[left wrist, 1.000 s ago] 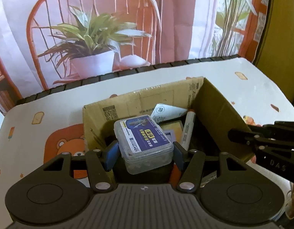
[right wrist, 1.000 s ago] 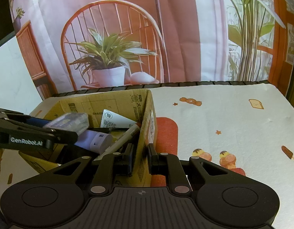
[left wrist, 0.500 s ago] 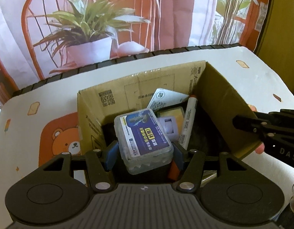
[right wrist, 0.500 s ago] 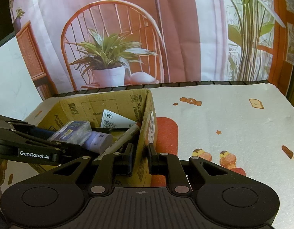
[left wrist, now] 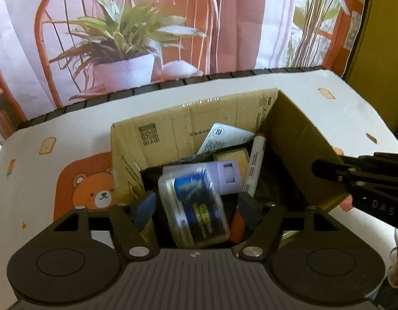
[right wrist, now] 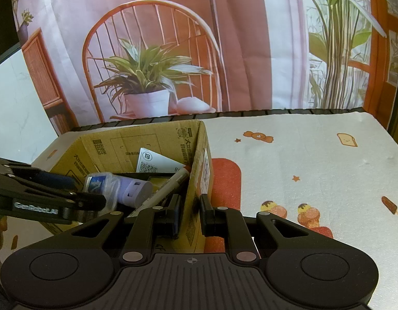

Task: Organize rigid objects
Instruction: 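Lower the clear plastic case into the box and open the left gripper, then move the left gripper back down to the black keys on the cloth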

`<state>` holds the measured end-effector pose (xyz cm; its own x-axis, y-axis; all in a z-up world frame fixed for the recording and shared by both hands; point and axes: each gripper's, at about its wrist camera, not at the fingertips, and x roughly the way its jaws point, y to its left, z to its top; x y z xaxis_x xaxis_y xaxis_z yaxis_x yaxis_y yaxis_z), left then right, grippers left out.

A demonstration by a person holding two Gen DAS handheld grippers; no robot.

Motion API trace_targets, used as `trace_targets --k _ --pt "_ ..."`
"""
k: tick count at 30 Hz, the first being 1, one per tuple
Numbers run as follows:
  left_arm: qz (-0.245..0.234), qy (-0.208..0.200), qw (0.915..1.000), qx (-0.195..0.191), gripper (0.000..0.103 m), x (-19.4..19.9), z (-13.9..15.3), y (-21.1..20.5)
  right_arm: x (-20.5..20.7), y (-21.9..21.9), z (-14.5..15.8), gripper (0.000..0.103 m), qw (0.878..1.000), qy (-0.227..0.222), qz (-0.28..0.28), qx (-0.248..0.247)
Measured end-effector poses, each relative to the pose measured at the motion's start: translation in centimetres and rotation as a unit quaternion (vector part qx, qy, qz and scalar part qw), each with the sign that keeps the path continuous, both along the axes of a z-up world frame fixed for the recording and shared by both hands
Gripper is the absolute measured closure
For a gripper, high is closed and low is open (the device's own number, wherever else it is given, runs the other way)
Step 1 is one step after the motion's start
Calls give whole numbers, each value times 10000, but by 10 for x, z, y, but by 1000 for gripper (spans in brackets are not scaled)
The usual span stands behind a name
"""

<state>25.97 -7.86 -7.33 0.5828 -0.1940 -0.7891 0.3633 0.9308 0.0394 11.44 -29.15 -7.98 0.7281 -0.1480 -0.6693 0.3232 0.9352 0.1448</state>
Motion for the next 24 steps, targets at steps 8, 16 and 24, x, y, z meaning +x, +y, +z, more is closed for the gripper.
trace_targets --k 8,16,24 --pt "42 -285 9995 -149 22 -18 17 5 0 0 0 89 10000 1 3 -1" --pt "356 -656 9967 -332 7 -45 32 24 0 0 1 88 10000 3 0 5" --pt "794 -486 9948 -409 0 -63 27 38 0 0 1 88 10000 6 0 5"
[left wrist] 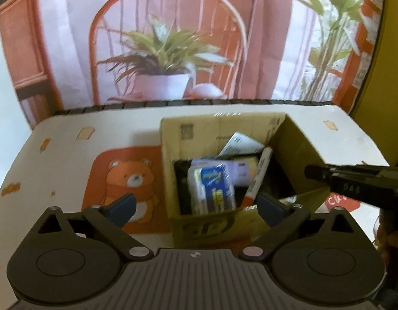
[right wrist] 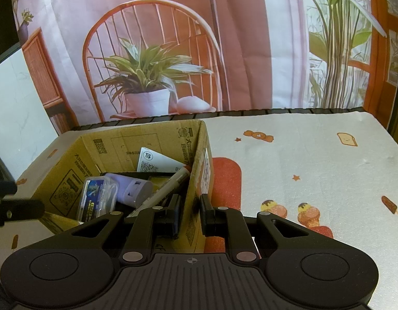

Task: Organize rigid objects
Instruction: 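Move the left gripper back down to the black keys on the cloth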

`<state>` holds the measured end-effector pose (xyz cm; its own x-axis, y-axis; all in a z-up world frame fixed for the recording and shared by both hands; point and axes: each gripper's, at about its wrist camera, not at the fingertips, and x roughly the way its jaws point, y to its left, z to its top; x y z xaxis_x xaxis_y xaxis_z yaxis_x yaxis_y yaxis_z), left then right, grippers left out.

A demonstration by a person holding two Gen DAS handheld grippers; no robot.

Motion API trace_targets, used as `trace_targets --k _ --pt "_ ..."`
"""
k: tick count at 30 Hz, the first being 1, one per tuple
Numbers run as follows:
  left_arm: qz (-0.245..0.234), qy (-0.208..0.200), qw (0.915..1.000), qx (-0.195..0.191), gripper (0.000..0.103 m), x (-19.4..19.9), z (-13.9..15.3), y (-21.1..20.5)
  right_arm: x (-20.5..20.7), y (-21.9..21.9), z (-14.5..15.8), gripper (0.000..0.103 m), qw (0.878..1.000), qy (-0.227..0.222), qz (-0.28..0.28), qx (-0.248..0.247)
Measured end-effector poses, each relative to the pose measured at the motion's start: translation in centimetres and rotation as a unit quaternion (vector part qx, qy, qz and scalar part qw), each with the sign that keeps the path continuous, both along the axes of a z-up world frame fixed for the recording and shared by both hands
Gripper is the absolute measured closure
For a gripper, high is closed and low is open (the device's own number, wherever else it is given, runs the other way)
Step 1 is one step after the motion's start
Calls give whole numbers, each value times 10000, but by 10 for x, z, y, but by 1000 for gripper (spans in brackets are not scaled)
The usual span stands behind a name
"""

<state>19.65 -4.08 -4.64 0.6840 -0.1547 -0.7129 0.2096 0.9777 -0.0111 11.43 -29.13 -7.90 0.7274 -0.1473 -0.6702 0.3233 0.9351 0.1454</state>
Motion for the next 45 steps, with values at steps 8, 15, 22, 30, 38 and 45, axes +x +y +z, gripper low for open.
trace_targets --k 8,15,22,30,38,45 --pt "222 220 9995 -24 0 -9 -14 8 0 0 0 88 10000 1 3 -2" --pt "304 402 9987 -79 0 -11 -23 9 0 0 0 87 10000 -2 1 4" --pt "387 590 9975 -93 0 -14 -38 10 0 0 0 87 10000 -4 1 8" --pt "298 812 9960 -222 0 -15 -48 7 0 0 0 87 10000 -5 1 8" --pt "-14 772 9970 -78 3 -23 -53 -8 -1 2 -1 87 10000 -26 -2 8" --pt "-446 788 9956 -219 37 -28 -53 -20 0 2 -1 87 10000 -33 6 25"
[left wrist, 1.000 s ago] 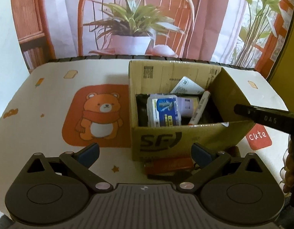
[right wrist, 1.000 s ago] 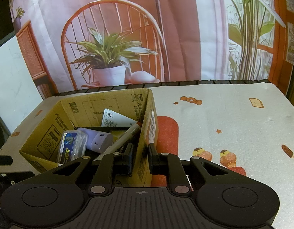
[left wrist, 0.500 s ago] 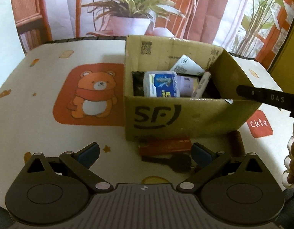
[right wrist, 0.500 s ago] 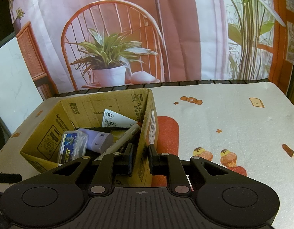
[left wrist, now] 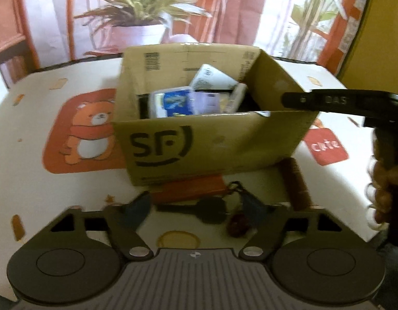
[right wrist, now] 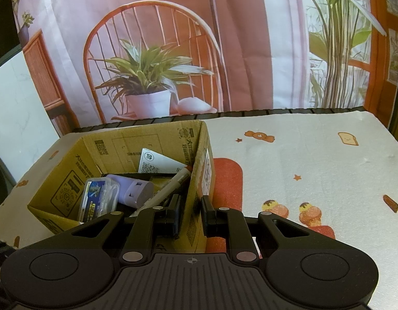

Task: Organize rigid objects
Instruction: 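Move the left gripper back down to the black keys on the cloth, then close the left gripper on the black key ring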

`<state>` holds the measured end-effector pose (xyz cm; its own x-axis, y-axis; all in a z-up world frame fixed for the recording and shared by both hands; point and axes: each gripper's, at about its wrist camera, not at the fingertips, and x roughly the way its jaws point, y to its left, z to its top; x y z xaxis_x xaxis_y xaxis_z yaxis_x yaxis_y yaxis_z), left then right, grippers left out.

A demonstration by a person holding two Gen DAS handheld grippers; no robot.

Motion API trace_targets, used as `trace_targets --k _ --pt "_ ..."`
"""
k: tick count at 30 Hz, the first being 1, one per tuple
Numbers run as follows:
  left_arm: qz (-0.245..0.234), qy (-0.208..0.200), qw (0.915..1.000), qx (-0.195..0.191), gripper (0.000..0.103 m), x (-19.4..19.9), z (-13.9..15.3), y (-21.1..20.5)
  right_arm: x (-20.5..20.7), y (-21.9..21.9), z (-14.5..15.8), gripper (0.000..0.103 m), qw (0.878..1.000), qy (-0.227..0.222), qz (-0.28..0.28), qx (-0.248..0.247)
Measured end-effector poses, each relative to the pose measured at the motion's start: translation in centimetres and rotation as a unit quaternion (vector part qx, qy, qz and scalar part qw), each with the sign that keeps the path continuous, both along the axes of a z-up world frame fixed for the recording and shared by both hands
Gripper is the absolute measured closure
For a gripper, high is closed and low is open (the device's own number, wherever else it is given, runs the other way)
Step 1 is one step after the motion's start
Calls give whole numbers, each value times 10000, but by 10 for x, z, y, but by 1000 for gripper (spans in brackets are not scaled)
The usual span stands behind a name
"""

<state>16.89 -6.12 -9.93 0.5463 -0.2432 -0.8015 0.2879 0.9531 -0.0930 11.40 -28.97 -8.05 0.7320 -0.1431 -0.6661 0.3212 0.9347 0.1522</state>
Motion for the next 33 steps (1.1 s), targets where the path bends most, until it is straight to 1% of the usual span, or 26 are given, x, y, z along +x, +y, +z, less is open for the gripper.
trace_targets --k 1,2,3,8,10,12,14,20,22,23,26,33 --pt "-63 49 10000 -49 40 1 -1 -2 0 0 0 87 10000 1 0 -3" --pt "-127 71 9999 -93 49 2 -1 -5 0 0 0 87 10000 1 0 -5" --pt "-193 87 9997 -133 54 3 -2 -8 0 0 0 87 10000 0 2 -7" --pt "-433 122 9989 -147 66 7 -9 -25 0 0 0 87 10000 -1 5 -9" --pt "-486 182 9985 -188 67 12 -13 -30 0 0 0 87 10000 -2 5 -9" --pt "-507 283 9981 -194 73 16 -18 -33 0 0 0 87 10000 -2 5 -10" --pt "-502 375 9979 -185 74 19 -23 -35 0 0 0 87 10000 -5 5 -6" --pt "-617 398 9972 -152 74 23 -27 -46 0 0 0 86 10000 -11 5 0" --pt "-660 398 9969 -124 82 24 -28 -48 0 1 -1 86 10000 -11 6 4" --pt "-652 416 9969 -118 88 25 -29 -48 0 0 -1 86 10000 -10 7 1" --pt "-571 468 9969 -254 92 26 -30 -43 0 0 -1 86 10000 -13 6 8" --pt "-527 314 9974 -381 94 14 -19 -31 0 0 -1 86 10000 -10 8 5"
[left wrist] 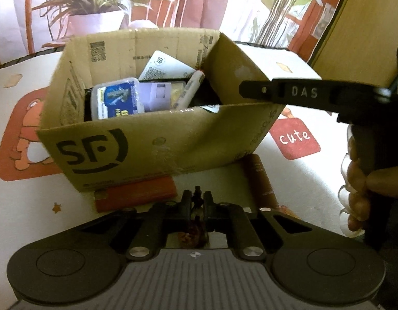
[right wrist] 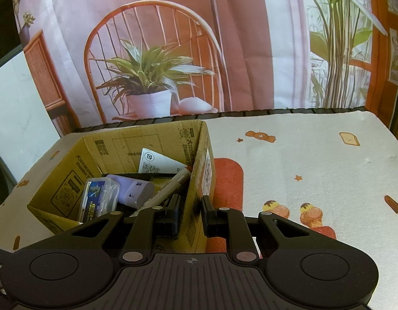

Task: Organize rigid objects
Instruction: 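Close the left gripper on the black key ring, then lift the black keys with the left gripper and carry them over the box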

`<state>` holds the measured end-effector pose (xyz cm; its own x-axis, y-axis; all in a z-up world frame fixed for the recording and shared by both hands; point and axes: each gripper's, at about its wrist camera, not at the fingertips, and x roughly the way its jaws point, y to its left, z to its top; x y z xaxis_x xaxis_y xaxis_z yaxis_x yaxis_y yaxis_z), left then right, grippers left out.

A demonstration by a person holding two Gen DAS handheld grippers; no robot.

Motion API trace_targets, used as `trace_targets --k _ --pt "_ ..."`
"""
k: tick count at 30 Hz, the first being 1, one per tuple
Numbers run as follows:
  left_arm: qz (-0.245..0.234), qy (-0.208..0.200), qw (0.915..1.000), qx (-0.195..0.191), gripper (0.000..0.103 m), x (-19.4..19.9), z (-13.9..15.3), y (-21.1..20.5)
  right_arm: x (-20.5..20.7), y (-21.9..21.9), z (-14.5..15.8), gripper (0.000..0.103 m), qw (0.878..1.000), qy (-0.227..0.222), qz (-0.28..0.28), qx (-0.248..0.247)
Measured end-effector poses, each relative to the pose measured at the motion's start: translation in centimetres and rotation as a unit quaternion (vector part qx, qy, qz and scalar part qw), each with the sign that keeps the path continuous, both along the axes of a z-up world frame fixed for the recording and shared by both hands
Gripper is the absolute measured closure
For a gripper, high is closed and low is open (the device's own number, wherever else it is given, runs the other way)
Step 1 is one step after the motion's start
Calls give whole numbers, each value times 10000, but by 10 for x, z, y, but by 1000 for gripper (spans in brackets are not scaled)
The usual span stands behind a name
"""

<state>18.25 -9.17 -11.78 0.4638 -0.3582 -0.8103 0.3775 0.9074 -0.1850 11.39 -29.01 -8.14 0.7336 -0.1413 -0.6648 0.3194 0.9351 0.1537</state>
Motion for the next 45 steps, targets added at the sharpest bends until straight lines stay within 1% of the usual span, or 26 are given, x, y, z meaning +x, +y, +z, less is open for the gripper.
trace_targets --k 4,5,6,10,15,21,27,32,39,45 --pt "71 -155 9998 -44 94 -6 12 10 0 1 0 86 10000 0 -3 -5" --pt "157 -363 9992 -67 94 -8 15 14 0 0 0 86 10000 -1 -3 -3" --pt "186 -418 9989 -74 94 -10 19 17 0 0 0 86 10000 -1 -5 -1" --pt "318 -589 9977 -124 94 -14 33 30 0 0 0 86 10000 -3 -2 -2" --pt "495 -807 9955 -100 94 -19 50 44 1 0 -1 86 10000 6 0 -7" --pt "674 -977 9928 -136 95 -25 69 61 1 0 -1 86 10000 7 -2 -9" --pt "811 -1321 9876 -240 95 -26 95 72 1 0 -1 86 10000 8 -2 -9" --pt "903 -1537 9833 -362 95 -22 114 77 1 0 -1 86 10000 6 -2 -5" --pt "1031 -1706 9786 -517 95 -6 130 78 1 0 -1 86 10000 7 -2 -6" --pt "922 -1741 9789 -549 95 10 133 63 1 0 -1 86 10000 5 -2 -4"
